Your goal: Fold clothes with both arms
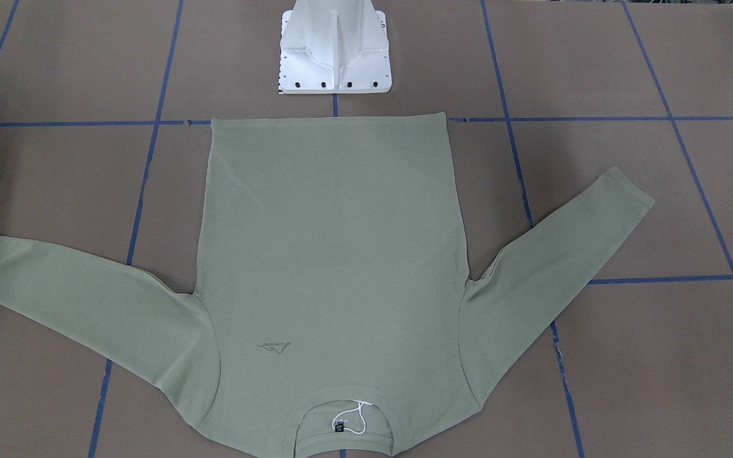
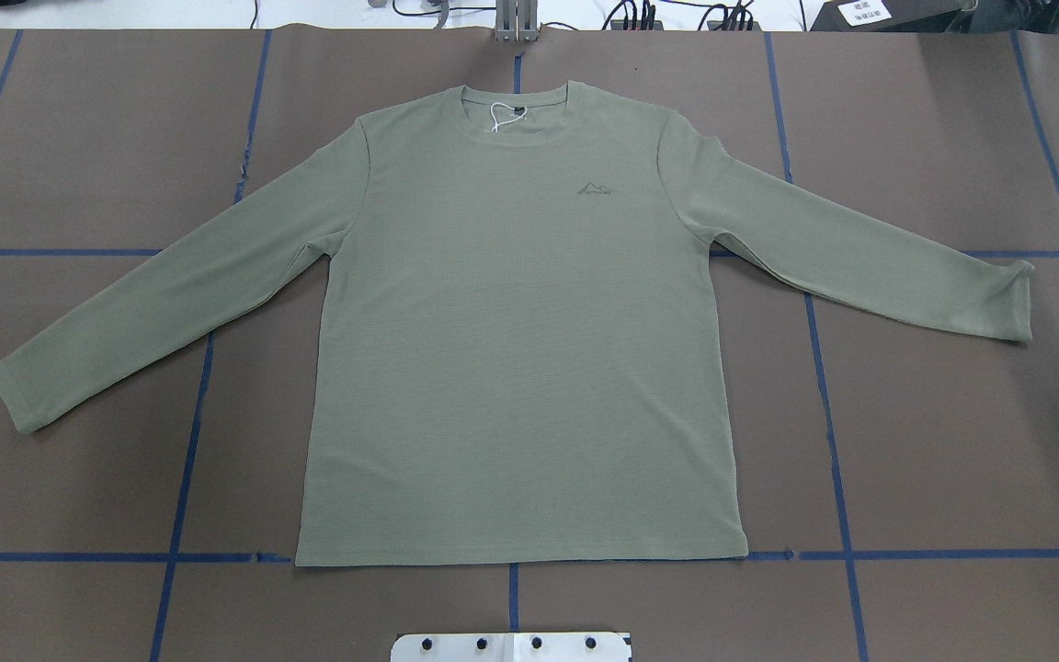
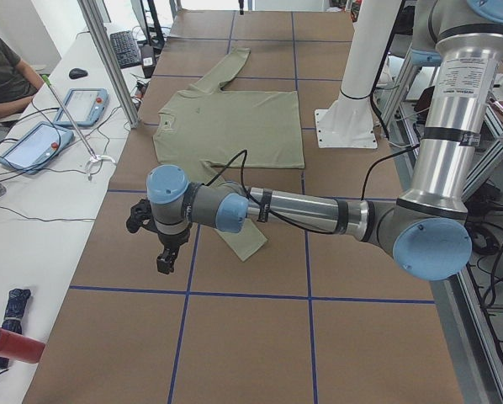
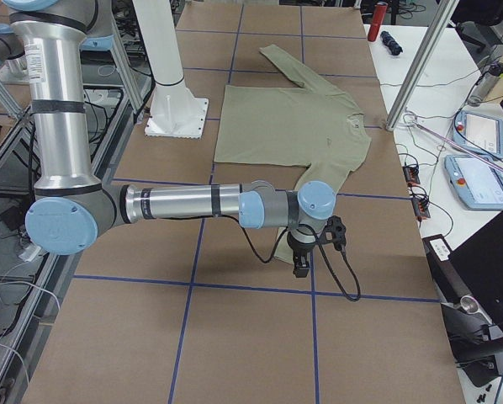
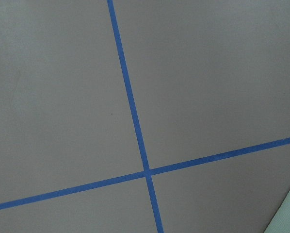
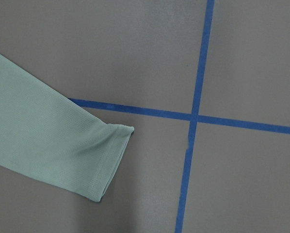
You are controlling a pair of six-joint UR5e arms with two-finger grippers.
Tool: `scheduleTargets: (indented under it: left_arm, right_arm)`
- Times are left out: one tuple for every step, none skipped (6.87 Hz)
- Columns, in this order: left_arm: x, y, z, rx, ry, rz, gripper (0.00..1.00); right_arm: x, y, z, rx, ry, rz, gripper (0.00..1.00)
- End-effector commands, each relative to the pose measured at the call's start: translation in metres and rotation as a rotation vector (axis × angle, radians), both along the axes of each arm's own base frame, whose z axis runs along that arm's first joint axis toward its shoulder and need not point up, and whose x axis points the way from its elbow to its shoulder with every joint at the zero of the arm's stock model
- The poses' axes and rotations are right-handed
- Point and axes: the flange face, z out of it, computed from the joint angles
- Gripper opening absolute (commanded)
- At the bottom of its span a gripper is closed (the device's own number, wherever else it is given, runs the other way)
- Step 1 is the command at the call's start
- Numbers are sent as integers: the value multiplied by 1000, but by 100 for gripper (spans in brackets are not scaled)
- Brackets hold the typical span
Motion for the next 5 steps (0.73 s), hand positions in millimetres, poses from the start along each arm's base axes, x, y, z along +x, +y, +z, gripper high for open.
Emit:
scheduleTargets:
  left_arm:
    - [8,4,-12,7,109,28,100]
    - [9,4,-12,7,114,31,100]
    - [10,4,-13,11,114,31,100]
    - [9,5,-17,17,114,31,100]
    - [9,5,-19,25,114,35,100]
  right_arm:
    - [-10,-5,46,48,-24,18,100]
    - [-38,-14,45,40,-45,70,100]
    - [-62,-19,30,14,-77,146,100]
    - [-73,-25,28,-4,-92,173,100]
    - [-77,-36,23,-19,-97,188,100]
